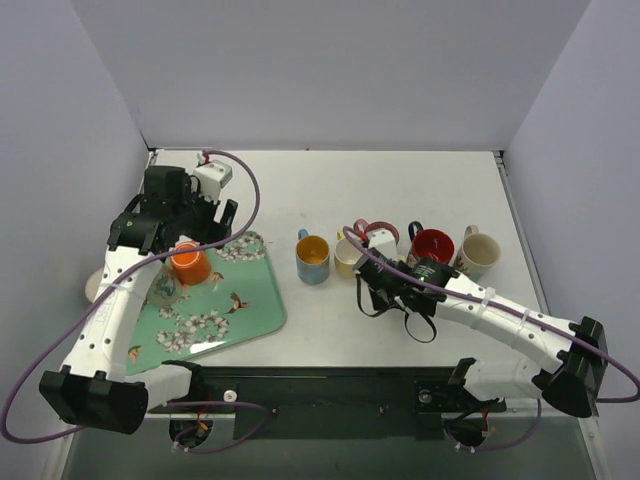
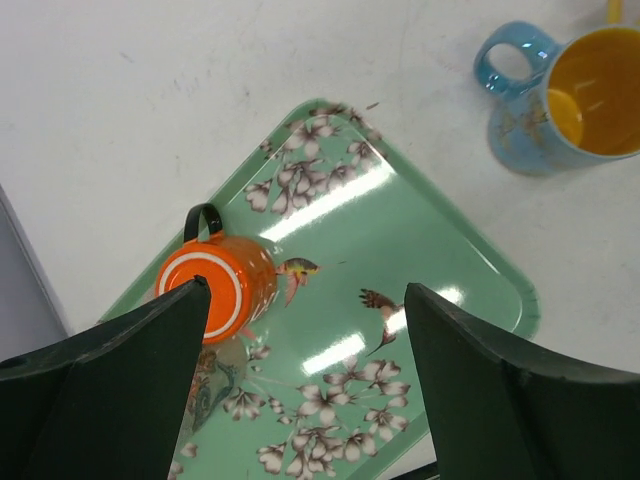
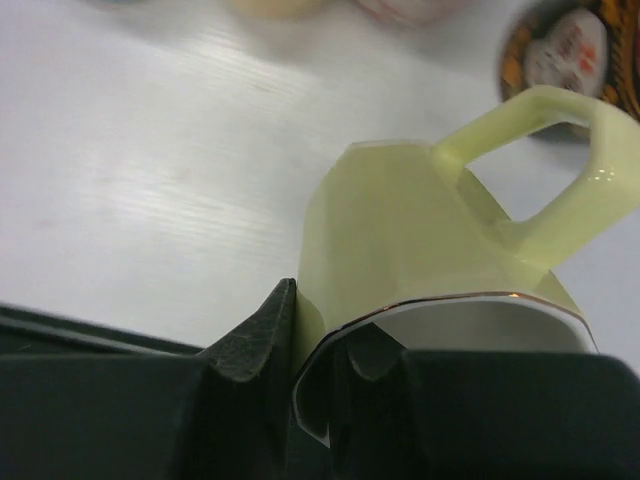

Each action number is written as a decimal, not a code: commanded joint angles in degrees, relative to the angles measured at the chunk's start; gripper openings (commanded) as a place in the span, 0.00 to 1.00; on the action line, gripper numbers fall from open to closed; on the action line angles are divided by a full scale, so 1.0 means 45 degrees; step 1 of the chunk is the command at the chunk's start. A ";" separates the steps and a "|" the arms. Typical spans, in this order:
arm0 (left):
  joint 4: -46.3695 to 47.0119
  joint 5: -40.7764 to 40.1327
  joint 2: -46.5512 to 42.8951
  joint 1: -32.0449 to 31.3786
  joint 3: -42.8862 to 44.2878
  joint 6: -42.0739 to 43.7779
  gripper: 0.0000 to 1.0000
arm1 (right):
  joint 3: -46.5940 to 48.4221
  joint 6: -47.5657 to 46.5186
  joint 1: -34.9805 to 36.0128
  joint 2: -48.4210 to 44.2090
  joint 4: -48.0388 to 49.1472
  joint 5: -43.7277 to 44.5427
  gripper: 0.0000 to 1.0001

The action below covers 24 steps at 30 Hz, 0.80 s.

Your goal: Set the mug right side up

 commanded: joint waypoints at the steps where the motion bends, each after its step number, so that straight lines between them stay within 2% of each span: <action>1: 0.0050 -0.1631 0.0257 0.0083 -0.0301 0.0897 0.92 | -0.1818 0.0566 -0.2349 -0.1129 -0.1323 0.0809 0.00; 6: 0.0051 -0.1847 0.0590 0.0064 -0.0653 0.1346 0.93 | -0.3419 0.0331 -0.4111 -0.1482 0.0102 -0.0790 0.00; 9: 0.0070 -0.1886 0.0785 0.0083 -0.0810 0.1542 0.93 | -0.3929 0.0312 -0.4289 -0.1248 0.0786 -0.1201 0.00; 15: 0.0597 -0.3135 0.1214 0.0103 -0.1415 0.1932 0.94 | -0.4223 0.0351 -0.4426 -0.0193 0.1335 -0.1867 0.00; 17: 0.0714 -0.3156 0.1526 0.0181 -0.1454 0.2011 0.94 | -0.4048 0.0467 -0.4445 -0.0310 0.1121 -0.1789 0.11; 18: 0.0773 -0.3195 0.1779 0.0220 -0.1454 0.2030 0.94 | -0.3970 0.0507 -0.4426 -0.0562 0.0946 -0.1808 0.27; 19: 0.0909 -0.3446 0.1936 0.0240 -0.1435 0.2031 0.94 | -0.3853 0.0527 -0.4426 -0.0719 0.0886 -0.1731 0.35; 20: 0.0949 -0.3662 0.2267 0.0259 -0.1396 0.2050 0.95 | -0.3794 0.0546 -0.4426 -0.1088 0.0731 -0.1653 0.47; 21: 0.1027 -0.3722 0.2444 0.0317 -0.1241 0.2050 0.94 | -0.3638 0.0546 -0.4406 -0.1266 0.0614 -0.1478 0.56; 24: 0.1048 -0.4112 0.3748 0.1037 -0.0772 0.2070 0.95 | -0.3228 0.0410 -0.4309 -0.2007 -0.0224 -0.1048 0.70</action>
